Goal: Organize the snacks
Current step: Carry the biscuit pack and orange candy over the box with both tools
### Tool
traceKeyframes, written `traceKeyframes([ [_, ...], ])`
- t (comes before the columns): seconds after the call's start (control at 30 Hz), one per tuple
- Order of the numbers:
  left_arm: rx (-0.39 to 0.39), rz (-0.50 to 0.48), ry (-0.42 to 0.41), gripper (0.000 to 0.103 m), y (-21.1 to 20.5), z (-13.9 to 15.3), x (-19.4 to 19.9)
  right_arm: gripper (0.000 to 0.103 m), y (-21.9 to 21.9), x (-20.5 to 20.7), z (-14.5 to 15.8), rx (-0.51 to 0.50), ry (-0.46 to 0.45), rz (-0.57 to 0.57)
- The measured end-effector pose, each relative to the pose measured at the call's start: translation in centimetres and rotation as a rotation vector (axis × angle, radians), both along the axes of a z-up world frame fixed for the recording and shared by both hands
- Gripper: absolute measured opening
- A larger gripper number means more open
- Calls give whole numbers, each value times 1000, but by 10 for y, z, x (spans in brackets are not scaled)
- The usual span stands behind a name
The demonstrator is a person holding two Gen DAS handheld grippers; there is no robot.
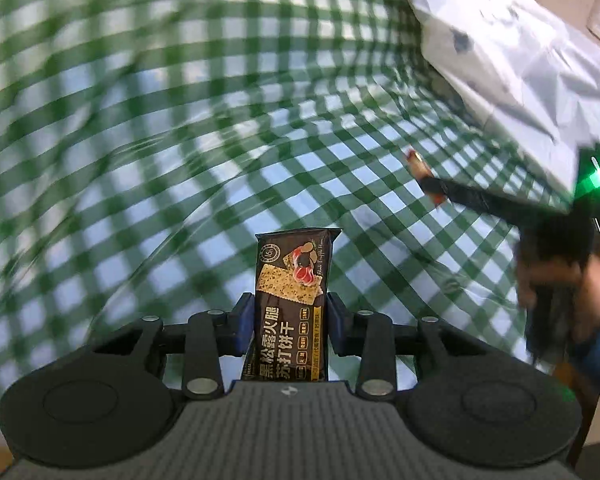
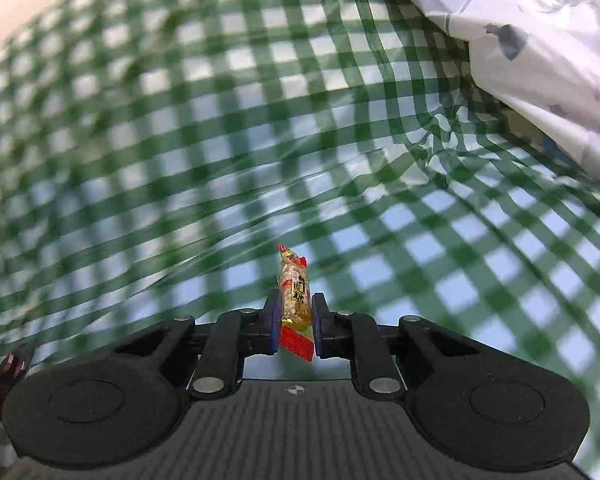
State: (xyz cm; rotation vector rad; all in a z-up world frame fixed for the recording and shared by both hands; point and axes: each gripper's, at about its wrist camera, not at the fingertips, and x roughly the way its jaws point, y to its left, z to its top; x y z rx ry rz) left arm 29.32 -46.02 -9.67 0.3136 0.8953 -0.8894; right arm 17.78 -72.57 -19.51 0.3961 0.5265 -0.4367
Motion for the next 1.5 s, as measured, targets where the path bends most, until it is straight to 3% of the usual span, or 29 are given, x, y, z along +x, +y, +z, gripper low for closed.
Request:
traceKeyframes([
  [0.2, -11, 154, 21, 42, 83, 46, -61, 16, 96, -58, 47, 22, -46, 71],
  [0.37, 12, 264, -22, 42, 158, 82, -101, 16, 181, -94, 87, 86, -62, 202],
  [0.6, 66, 396, -20, 42, 242, 105, -139, 16, 291, -119, 120, 182, -20, 369],
  [0.83, 66, 514, -39, 42, 325, 123, -162, 16, 380, -136, 153, 149, -13, 497],
  [1.07, 63, 595, -11, 42, 384, 113, -166, 16, 436, -141, 162, 101, 17, 565],
  [1.5, 73, 628, 31, 42, 408, 91, -146, 16, 469, -121, 156, 79, 85, 626],
])
